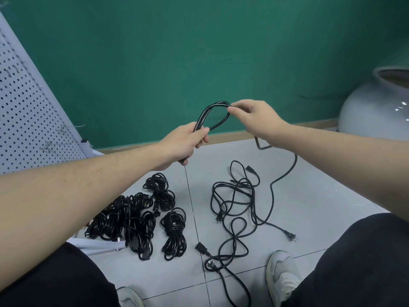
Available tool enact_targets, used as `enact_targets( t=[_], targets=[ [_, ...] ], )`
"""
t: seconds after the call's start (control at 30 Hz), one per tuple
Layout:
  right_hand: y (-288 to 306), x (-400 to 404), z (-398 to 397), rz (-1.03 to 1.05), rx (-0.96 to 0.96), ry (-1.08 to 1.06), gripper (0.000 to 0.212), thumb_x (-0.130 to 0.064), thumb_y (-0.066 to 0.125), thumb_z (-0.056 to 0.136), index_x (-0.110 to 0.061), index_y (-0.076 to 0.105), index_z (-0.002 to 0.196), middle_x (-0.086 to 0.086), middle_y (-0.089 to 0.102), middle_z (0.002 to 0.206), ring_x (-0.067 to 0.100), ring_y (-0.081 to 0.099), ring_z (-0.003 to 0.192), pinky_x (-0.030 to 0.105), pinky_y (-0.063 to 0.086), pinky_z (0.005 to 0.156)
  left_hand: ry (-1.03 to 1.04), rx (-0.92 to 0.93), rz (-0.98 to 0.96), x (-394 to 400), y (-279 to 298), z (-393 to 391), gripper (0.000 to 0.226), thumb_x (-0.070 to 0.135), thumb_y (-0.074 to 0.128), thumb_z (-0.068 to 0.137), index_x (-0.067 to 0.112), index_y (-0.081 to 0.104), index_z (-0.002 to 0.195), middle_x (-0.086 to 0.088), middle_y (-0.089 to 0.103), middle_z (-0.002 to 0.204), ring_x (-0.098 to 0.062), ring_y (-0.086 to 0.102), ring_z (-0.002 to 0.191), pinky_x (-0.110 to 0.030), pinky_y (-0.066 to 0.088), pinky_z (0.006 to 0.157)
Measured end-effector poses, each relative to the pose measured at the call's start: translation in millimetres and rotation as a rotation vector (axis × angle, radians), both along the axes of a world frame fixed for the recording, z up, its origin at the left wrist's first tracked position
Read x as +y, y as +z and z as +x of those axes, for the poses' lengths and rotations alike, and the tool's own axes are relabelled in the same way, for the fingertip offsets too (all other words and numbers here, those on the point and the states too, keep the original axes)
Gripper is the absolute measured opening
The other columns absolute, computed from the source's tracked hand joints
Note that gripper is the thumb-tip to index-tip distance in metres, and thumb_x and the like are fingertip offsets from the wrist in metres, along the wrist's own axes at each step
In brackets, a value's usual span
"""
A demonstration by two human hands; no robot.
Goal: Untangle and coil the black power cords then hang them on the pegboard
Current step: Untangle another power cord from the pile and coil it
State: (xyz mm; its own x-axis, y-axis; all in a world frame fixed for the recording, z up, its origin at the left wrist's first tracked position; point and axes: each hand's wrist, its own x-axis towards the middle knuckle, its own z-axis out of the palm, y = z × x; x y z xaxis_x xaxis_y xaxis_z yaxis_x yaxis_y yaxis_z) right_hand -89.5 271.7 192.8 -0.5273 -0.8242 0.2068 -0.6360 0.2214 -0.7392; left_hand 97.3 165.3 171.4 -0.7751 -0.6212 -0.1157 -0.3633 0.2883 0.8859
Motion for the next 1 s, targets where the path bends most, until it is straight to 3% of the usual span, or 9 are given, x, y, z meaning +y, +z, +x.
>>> enact_targets(
  t=[0.17,0.27,0.33,0.43,0.5,0.67,0.73,0.9,1.0],
  targets=[
    [-1,2,5,-0.111,-0.331,0.004,0.020,-0.038,0.065,0.097,-0.023,0.076,0.106,-0.011,0.057,0.078,0.010,0.046,0.065,0.023,0.047,0.061,-0.055,0.036,0.063,2,3,5,0.032,0.044,0.060,0.100,0.020,0.052,0.081,0.003,0.047,0.075,-0.014,0.034,0.051,-0.024,0.032,0.043],
    [5,1,12,-0.197,-0.613,0.069,0.020,-0.034,0.065,0.098,-0.016,0.072,0.092,-0.005,0.067,0.096,0.011,0.062,0.078,0.031,0.057,0.072,-0.086,0.059,0.097,5,5,6,0.029,0.038,0.068,0.096,0.021,0.052,0.080,0.003,0.052,0.072,-0.013,0.034,0.051,-0.024,0.032,0.043],
    [8,-2,20,-0.219,-0.744,0.090,0.023,-0.033,0.058,0.102,-0.016,0.062,0.088,0.000,0.070,0.087,0.015,0.069,0.085,0.036,0.060,0.083,-0.090,0.081,0.125,8,6,6,0.023,0.034,0.067,0.098,0.020,0.056,0.084,0.000,0.062,0.076,-0.013,0.036,0.052,-0.024,0.034,0.044],
    [15,-7,37,-0.277,-0.945,0.084,0.026,-0.032,0.051,0.105,-0.016,0.049,0.086,0.004,0.057,0.065,0.023,0.063,0.068,0.039,0.061,0.077,-0.076,0.087,0.153,14,7,3,0.030,0.039,0.059,0.102,0.020,0.058,0.079,-0.005,0.076,0.108,-0.012,0.038,0.049,-0.023,0.040,0.046],
    [20,-10,46,-0.333,-1.035,0.079,0.030,-0.033,0.048,0.106,-0.016,0.042,0.081,0.002,0.036,0.058,0.020,0.045,0.053,0.035,0.054,0.061,-0.090,0.069,0.170,19,8,0,0.040,0.043,0.052,0.105,0.019,0.058,0.074,-0.010,0.076,0.109,-0.012,0.043,0.046,-0.022,0.043,0.047],
    [26,-12,49,-0.380,-1.167,0.091,0.037,-0.033,0.042,0.106,-0.020,0.034,0.073,-0.004,0.011,0.059,0.015,0.014,0.050,0.026,0.020,0.048,-0.163,0.062,0.028,32,10,-8,0.047,0.045,0.042,0.108,0.018,0.071,0.082,0.010,0.078,0.097,-0.005,0.059,0.075,-0.018,0.046,0.062],
    [28,-10,48,-0.375,-1.202,0.084,0.038,-0.033,0.042,0.105,-0.021,0.033,0.071,-0.004,0.010,0.059,0.015,0.012,0.050,0.026,0.017,0.047,-0.155,0.060,-0.017,34,9,-10,0.049,0.045,0.042,0.108,0.017,0.072,0.081,0.010,0.077,0.086,-0.011,0.056,0.067,-0.017,0.045,0.059],
    [27,-12,45,-0.337,-1.113,0.046,0.040,-0.043,0.037,0.107,-0.019,0.042,0.075,-0.003,0.037,0.057,0.015,0.034,0.050,0.027,0.033,0.053,-0.119,0.205,0.261,33,5,-14,0.045,0.041,0.049,0.107,0.016,0.066,0.074,0.004,0.052,0.060,-0.016,0.059,0.057,-0.062,0.049,0.098],
    [14,-11,39,-0.190,-0.945,0.071,0.047,-0.046,0.023,0.107,-0.015,0.057,0.093,0.004,0.067,0.075,0.021,0.061,0.073,0.038,0.052,0.077,-0.034,0.305,0.297,31,9,-14,0.042,0.036,0.049,0.108,0.012,0.063,0.077,0.003,0.042,0.059,-0.012,0.048,0.050,-0.053,0.059,0.092]
  ],
)
